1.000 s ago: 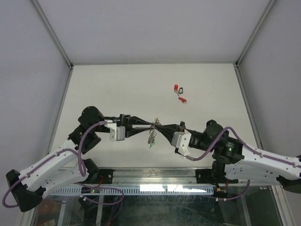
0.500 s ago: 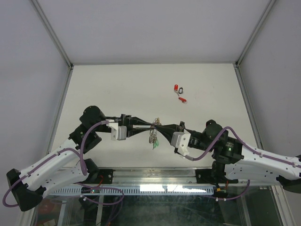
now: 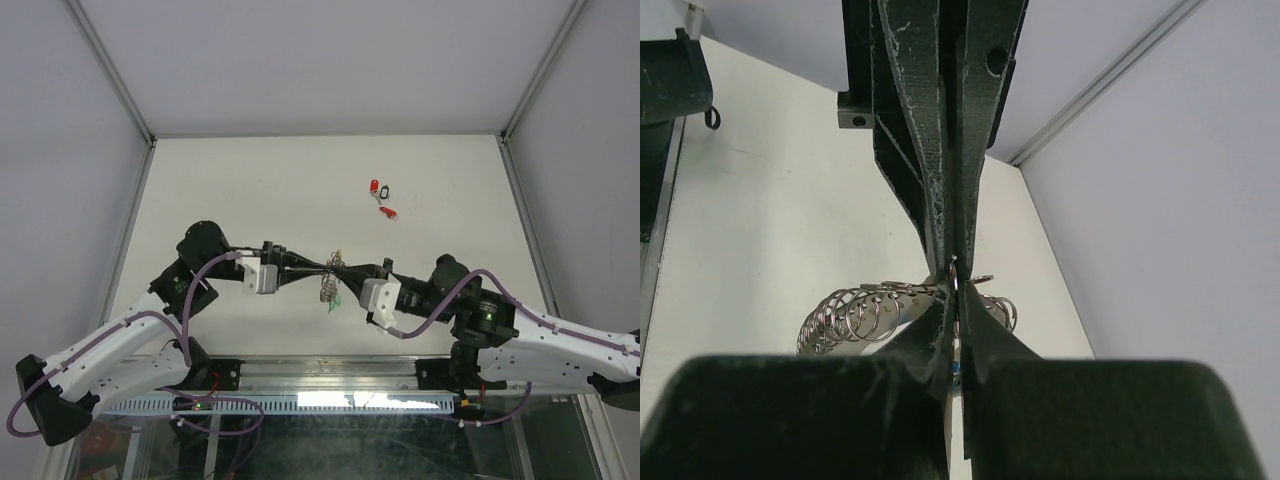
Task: Put the keys on the keyring
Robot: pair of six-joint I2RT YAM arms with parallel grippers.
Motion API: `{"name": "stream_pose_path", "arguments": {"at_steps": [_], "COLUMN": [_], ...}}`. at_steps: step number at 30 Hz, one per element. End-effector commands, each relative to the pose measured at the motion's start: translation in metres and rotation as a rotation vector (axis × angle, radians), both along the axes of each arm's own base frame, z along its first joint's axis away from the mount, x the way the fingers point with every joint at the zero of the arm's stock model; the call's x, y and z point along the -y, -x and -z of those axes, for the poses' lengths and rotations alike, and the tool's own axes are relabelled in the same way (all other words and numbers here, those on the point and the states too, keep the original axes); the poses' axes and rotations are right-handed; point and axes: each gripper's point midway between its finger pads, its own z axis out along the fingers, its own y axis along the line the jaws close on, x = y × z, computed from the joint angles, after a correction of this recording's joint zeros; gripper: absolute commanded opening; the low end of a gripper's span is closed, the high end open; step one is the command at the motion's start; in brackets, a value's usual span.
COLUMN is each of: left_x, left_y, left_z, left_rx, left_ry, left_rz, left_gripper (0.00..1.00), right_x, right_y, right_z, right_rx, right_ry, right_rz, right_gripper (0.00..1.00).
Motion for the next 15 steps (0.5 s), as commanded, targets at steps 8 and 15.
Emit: {"name": "stream_pose_path", "arguments": {"at_steps": [8,15], "left_x": [-0.003,-0.003], "left_y": [-0.030,-0.037], "left_z": [0.005,0.010], "left_rx": [0.018,0.013], "left_ry": [-0.132,-0.177], "left_rz": [-0.142,-0.164], "left_gripper": [0.00,0.00], "right_x": [0.009,0.009], "right_y": [-0.007,-0.016], "right_z": [-0.014,0.006], "right_rx": [-0.074,-0.110], "right_ry": [0.053,0.148], "right_rz": [0.070,0.130], "right_gripper": [0.10,0.14]}}
